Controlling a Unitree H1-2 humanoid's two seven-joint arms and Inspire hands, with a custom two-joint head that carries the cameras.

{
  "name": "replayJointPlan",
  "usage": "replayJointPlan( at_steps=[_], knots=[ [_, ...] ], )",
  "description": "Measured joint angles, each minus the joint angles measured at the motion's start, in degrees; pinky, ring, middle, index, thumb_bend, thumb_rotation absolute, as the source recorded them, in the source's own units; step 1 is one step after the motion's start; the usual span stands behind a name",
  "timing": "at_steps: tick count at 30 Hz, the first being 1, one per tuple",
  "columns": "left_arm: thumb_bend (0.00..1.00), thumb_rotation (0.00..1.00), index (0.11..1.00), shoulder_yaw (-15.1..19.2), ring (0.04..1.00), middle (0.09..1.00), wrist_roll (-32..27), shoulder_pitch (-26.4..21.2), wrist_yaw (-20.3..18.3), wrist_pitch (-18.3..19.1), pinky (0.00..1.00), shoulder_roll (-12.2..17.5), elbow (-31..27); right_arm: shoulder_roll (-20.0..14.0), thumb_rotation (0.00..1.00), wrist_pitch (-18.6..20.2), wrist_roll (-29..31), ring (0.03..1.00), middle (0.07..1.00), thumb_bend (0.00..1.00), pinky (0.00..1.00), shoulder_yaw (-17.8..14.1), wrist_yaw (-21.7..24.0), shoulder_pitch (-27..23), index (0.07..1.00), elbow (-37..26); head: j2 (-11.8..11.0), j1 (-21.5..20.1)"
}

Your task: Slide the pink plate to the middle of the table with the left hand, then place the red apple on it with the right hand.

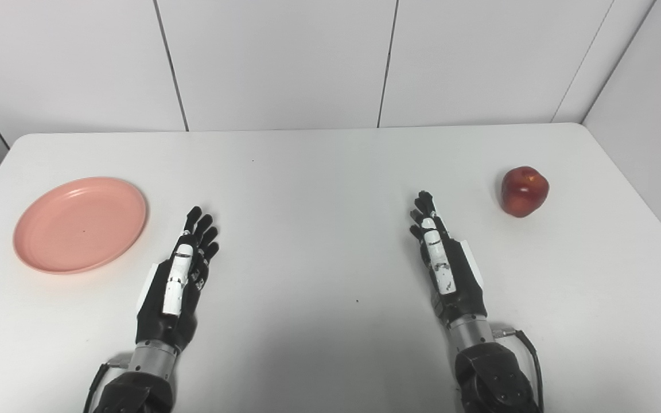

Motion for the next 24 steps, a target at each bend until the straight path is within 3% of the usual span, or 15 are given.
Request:
replayJointPlan(
  at_steps=[4,9,24],
  knots=[
    [0.33,1.0,0.986,-0.1,0.995,0.998,0.0,0.0,0.0,0.0,1.0,0.0,0.0,0.0,1.0,0.0,0.2,0.981,0.992,0.3,0.99,0.0,0.0,0.0,0.988,0.1,-0.2,0.7],
    [0.34,1.0,0.987,-0.5,0.993,0.998,0.5,0.0,0.0,-0.3,1.0,-0.2,0.2,-0.3,1.0,-1.9,0.6,0.98,0.999,0.31,0.98,-0.1,0.5,0.0,0.996,0.3,-1.3,5.7],
    [0.36,1.0,0.963,-2.5,0.973,0.978,2.6,0.2,1.2,-1.4,1.0,-1.5,0.8,-3.3,1.0,-5.5,4.4,0.996,1.0,0.36,1.0,-1.5,3.5,-0.6,1.0,2.4,-3.5,14.4]
  ],
)
